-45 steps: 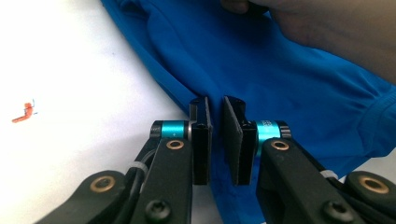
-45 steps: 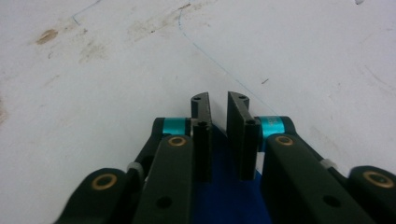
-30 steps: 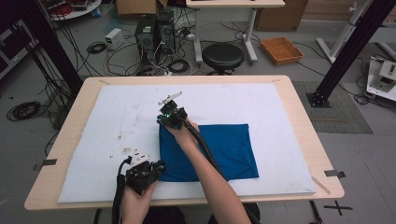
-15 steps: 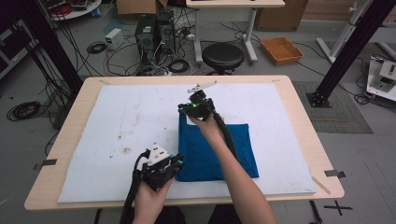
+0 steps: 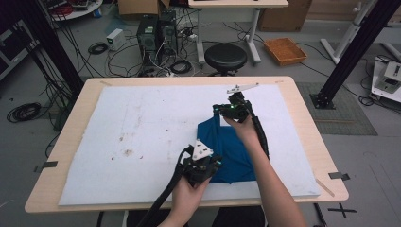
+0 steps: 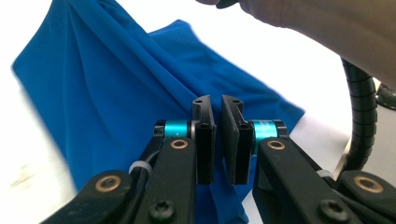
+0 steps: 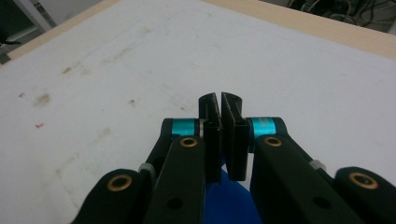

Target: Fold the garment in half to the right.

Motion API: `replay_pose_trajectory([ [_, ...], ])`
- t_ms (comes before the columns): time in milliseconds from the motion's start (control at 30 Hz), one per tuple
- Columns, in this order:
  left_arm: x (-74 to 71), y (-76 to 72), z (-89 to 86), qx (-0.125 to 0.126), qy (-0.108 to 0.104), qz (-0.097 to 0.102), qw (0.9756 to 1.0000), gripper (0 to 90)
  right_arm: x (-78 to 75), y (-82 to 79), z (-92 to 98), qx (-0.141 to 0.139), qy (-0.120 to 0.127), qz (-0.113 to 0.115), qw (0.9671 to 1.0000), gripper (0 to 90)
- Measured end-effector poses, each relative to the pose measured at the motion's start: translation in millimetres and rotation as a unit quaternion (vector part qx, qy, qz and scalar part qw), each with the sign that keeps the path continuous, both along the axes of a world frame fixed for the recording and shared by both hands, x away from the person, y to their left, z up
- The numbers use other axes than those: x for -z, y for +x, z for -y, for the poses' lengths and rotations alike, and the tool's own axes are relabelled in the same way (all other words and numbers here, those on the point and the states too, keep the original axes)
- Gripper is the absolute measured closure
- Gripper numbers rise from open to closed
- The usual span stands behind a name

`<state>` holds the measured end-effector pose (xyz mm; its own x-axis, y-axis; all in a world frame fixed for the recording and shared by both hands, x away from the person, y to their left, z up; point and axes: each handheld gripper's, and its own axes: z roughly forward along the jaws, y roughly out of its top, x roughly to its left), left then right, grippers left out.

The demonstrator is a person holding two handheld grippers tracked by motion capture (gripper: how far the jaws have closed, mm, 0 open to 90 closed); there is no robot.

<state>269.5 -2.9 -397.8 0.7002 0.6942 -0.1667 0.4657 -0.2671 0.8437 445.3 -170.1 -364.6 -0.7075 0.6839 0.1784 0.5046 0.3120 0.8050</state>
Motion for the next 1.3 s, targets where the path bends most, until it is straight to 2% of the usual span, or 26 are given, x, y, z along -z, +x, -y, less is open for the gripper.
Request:
replay_pose_trajectory([
  [67,1.0,1.6,5.9,0.003,0.0,-0.001,1.0,83.6,0.9,0.0,5.8,0.002,-0.001,-0.001,1.0,87.6],
  [133,4.9,5.5,23.4,0.013,0.0,-0.008,0.9999,83.7,4.0,0.4,21.7,0.01,-0.006,-0.003,0.9999,87.6],
  [167,4.9,5.5,23.4,0.013,0.0,-0.008,0.9999,83.7,4.0,0.4,21.7,0.01,-0.006,-0.003,0.9999,87.6],
  [200,7.5,8.0,33.8,0.02,0.002,-0.011,0.9997,83.7,6.4,0.5,31.3,0.013,-0.011,-0.005,0.9998,87.6],
  [267,8.8,8.9,38.7,0.023,0.001,-0.013,0.9997,83.7,7.7,0.5,35.8,0.016,-0.013,-0.007,0.9998,87.6],
  [300,11.3,10.9,47.9,0.03,0.003,-0.017,0.9994,83.7,10.4,0.5,44.2,0.019,-0.018,-0.009,0.9996,87.6],
  [367,12.6,11.6,52.2,0.032,0.002,-0.019,0.9993,83.7,13.5,0.0,51.6,0.023,-0.02,-0.013,0.9995,87.6],
  [400,15.1,12.8,60.6,0.037,0.004,-0.021,0.9991,83.7,15.0,0.1,55.2,0.025,-0.024,-0.014,0.9993,87.6],
  [433,15.1,12.8,60.6,0.037,0.004,-0.021,0.9991,83.7,15.0,0.1,55.2,0.025,-0.024,-0.014,0.9993,87.6],
  [467,17.6,14.5,68.0,0.042,0.006,-0.023,0.9988,83.7,18.4,0.0,61.5,0.03,-0.035,-0.014,0.9988,87.6],
  [700,26.6,20.6,86.8,0.05,0.006,-0.025,0.9984,83.5,30.4,-0.6,82.9,0.057,-0.038,-0.022,0.9974,87.5],
  [733,27.7,21.3,88.9,0.052,0.003,-0.023,0.9984,80.8,32.3,-0.5,85.0,0.061,-0.041,-0.022,0.997,87.5],
  [800,28.9,21.3,92.3,0.062,-0.003,-0.014,0.998,66.6,35.1,0.4,87.4,0.068,-0.055,-0.027,0.9958,87.0],
  [933,25.4,17.1,89.6,0.07,-0.011,0.014,0.9974,53.1,34.5,-0.6,89.7,0.093,-0.065,-0.026,0.9932,79.6],
  [1000,23.3,16.2,87.3,0.072,-0.014,0.02,0.9971,51.6,32.5,-1.9,91.4,0.107,-0.066,-0.021,0.9919,73.8],
  [1067,14.6,12.5,76.4,0.067,-0.013,0.039,0.9969,50.6,30.6,-3.8,93.5,0.116,-0.065,-0.019,0.991,73.0],
  [1133,11.2,11.8,71.5,0.065,-0.011,0.045,0.9968,50.1,29.5,-5.4,94.0,0.12,-0.065,-0.021,0.9905,70.0],
  [1167,4.2,11.0,59.8,0.059,-0.014,0.054,0.9967,49.5,27.5,-8.8,95.4,0.126,-0.056,-0.024,0.9901,67.1],
  [1233,0.7,10.4,53.5,0.055,-0.015,0.058,0.9967,49.5,26.9,-11.4,95.8,0.124,-0.051,-0.021,0.9908,66.6],
  [1267,-5.8,9.9,39.6,0.047,-0.012,0.069,0.9964,49.5,28.3,-18.0,95.9,0.126,-0.04,-0.013,0.9912,66.6],
  [1300,-8.6,9.9,32.3,0.044,-0.009,0.073,0.9963,49.2,30.6,-20.1,95.5,0.123,-0.037,-0.019,0.9915,66.5],
])
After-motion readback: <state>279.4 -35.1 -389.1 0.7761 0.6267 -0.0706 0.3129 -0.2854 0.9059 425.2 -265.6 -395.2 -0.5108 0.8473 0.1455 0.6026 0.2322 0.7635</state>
